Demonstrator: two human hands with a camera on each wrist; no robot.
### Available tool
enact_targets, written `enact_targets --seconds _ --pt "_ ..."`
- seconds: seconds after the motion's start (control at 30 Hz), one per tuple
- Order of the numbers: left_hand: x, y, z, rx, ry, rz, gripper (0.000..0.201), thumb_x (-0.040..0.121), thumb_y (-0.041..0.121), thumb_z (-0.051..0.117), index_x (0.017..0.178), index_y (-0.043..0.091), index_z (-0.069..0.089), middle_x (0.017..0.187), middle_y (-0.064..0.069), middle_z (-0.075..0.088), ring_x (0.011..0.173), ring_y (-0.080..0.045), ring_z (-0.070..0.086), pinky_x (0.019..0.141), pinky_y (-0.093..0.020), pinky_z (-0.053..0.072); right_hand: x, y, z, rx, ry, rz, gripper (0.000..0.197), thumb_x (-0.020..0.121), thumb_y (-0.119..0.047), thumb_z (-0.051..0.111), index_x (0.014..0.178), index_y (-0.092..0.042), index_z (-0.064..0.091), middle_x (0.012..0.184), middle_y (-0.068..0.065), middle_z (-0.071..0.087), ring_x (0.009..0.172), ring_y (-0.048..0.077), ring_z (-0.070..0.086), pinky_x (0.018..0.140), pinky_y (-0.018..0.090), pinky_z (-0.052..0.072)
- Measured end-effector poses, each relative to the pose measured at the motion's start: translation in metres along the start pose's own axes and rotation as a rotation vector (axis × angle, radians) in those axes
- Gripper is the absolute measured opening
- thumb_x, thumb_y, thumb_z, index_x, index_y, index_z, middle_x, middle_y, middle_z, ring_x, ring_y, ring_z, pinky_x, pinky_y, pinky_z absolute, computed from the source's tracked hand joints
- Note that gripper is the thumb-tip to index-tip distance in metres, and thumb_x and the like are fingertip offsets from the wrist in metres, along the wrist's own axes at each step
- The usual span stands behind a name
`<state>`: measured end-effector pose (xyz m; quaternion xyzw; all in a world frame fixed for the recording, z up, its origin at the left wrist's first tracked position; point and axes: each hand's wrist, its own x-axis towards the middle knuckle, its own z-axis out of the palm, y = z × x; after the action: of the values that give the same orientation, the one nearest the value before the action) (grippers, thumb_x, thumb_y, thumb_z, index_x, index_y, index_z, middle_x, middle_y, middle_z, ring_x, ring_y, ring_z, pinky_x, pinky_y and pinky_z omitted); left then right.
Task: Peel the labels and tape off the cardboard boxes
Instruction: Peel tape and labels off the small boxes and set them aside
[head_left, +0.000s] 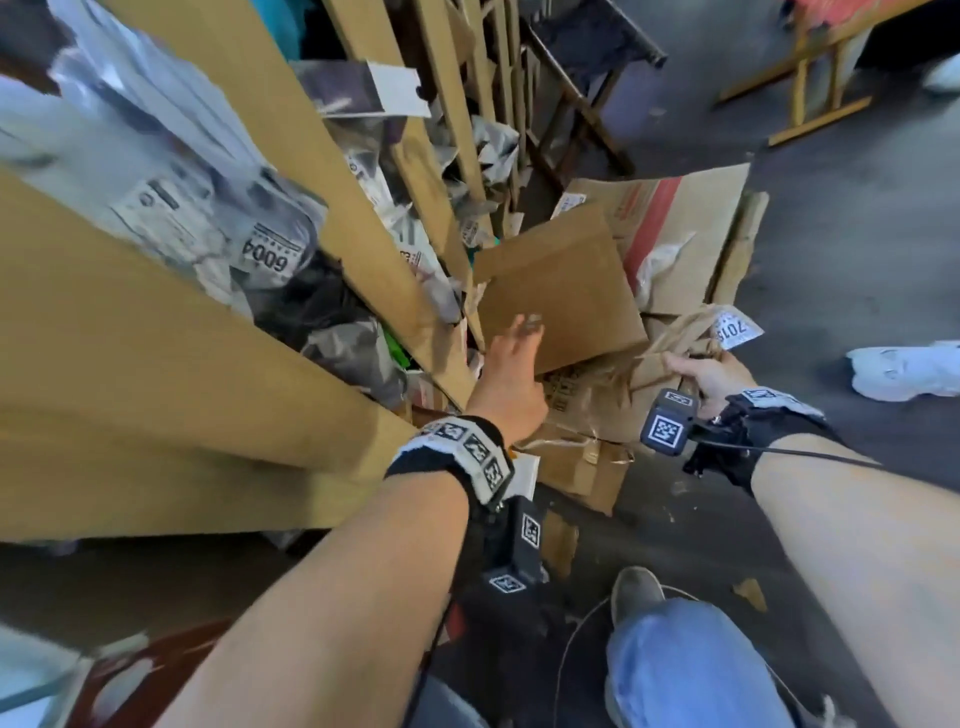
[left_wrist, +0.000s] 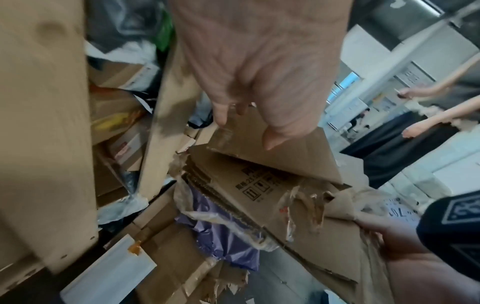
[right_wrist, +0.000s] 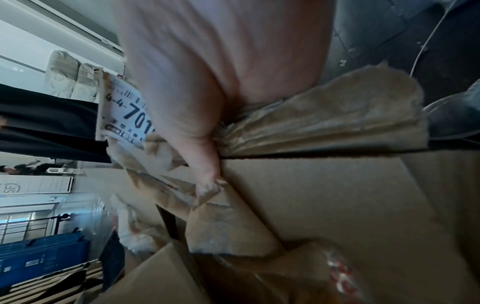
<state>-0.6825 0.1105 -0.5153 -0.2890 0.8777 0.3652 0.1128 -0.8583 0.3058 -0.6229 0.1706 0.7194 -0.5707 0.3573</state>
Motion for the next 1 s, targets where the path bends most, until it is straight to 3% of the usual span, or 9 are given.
enact_targets --seconds 0.07,0.27,0.37,0.5,0.63,0.73,0.83,0.9,1.0 --pt "0.019 -0.017 0.018 0.104 0.017 -0.082 0.080 0.095 0.016 0.054 0.154 0.024 0.000 0.161 -0.006 -0.014 0.148 -0.029 -0.008 0.119 -0.042 0.008 0.038 0.024 0.001 -0.001 -0.066 0.054 0.104 0.023 -0.039 0.096 0.119 -0.021 0.059 0.107 0.005 0.071 0.100 0.032 0.067 0.090 0.054 0.050" --pt "0.056 -0.080 0.068 0.030 -0.138 -0.277 0.086 0.092 0.035 0.058 0.153 0.037 -0.002 0.158 -0.010 -0.025 0.147 -0.038 -0.007 0.119 -0.050 0.010 0.027 0.046 0.036 -0.071 -0.172 0.092 0.048 0.076 -0.007 0.075 0.120 -0.008 0.057 0.100 0.016 0.069 0.089 0.033 0.066 0.085 0.050 0.051" --pt "0.067 -0.112 0.091 0.043 -0.134 -0.213 0.078 0.093 0.033 0.059 0.152 0.041 0.010 0.158 -0.004 -0.025 0.148 -0.031 -0.009 0.121 -0.045 0.009 0.050 0.069 0.046 -0.168 -0.211 0.119 0.052 0.075 -0.010 0.076 0.122 -0.011 0.055 0.104 0.016 0.068 0.091 0.033 0.066 0.081 0.045 0.053" --pt "0.074 -0.132 0.116 0.088 -0.162 -0.156 0.064 0.093 0.035 0.059 0.149 0.038 0.027 0.159 0.002 -0.022 0.148 -0.028 -0.010 0.120 -0.042 0.008 0.081 0.096 0.055 -0.343 -0.329 0.148 0.065 0.060 -0.029 0.083 0.116 -0.022 0.053 0.115 0.014 0.065 0.107 0.036 0.061 0.098 0.053 0.045" --pt "0.081 -0.133 0.124 0.100 0.304 -0.051 0.039 0.089 0.028 0.064 0.126 0.021 0.054 0.157 -0.009 0.013 0.145 -0.028 0.014 0.118 -0.041 0.023 0.087 0.105 0.067 -0.338 -0.400 0.163 0.044 0.088 -0.016 0.063 0.128 -0.011 0.046 0.118 0.017 0.060 0.103 0.034 0.059 0.086 0.044 0.048" --pt "0.088 -0.130 0.119 -0.038 0.580 -0.077 0.063 0.085 0.031 0.068 0.139 0.017 0.038 0.150 -0.013 0.024 0.140 -0.027 0.023 0.116 -0.039 0.027 0.095 0.113 0.080 -0.380 -0.372 0.193 0.051 0.090 -0.019 0.060 0.135 -0.002 0.044 0.118 0.019 0.060 0.103 0.035 0.058 0.095 0.045 0.044" --pt "0.100 -0.136 0.118 -0.225 0.447 -0.204 0.085 0.087 0.034 0.068 0.152 0.022 0.015 0.153 -0.011 0.025 0.141 -0.026 0.024 0.115 -0.039 0.024 0.092 0.117 0.086 -0.498 -0.300 0.199 0.048 0.097 -0.015 0.050 0.138 0.007 0.038 0.133 0.028 0.049 0.123 0.040 0.048 0.103 0.041 0.036" --pt "0.107 -0.146 0.120 -0.290 0.333 -0.262 0.087 0.087 0.033 0.067 0.153 0.026 0.011 0.154 -0.010 0.026 0.141 -0.029 0.028 0.114 -0.041 0.028 0.089 0.117 0.091 -0.648 -0.260 0.176 0.054 0.096 -0.017 0.053 0.143 0.001 0.033 0.147 0.019 0.037 0.136 0.034 0.036 0.106 0.038 0.032" --pt "0.109 -0.159 0.123 -0.227 0.193 -0.253 0.081 0.089 0.033 0.065 0.153 0.023 0.016 0.156 -0.007 0.028 0.141 -0.028 0.030 0.114 -0.039 0.030 0.097 0.113 0.092 -0.710 -0.151 0.069 0.054 0.088 -0.021 0.063 0.138 -0.009 0.045 0.138 0.011 0.048 0.127 0.028 0.047 0.104 0.039 0.039"
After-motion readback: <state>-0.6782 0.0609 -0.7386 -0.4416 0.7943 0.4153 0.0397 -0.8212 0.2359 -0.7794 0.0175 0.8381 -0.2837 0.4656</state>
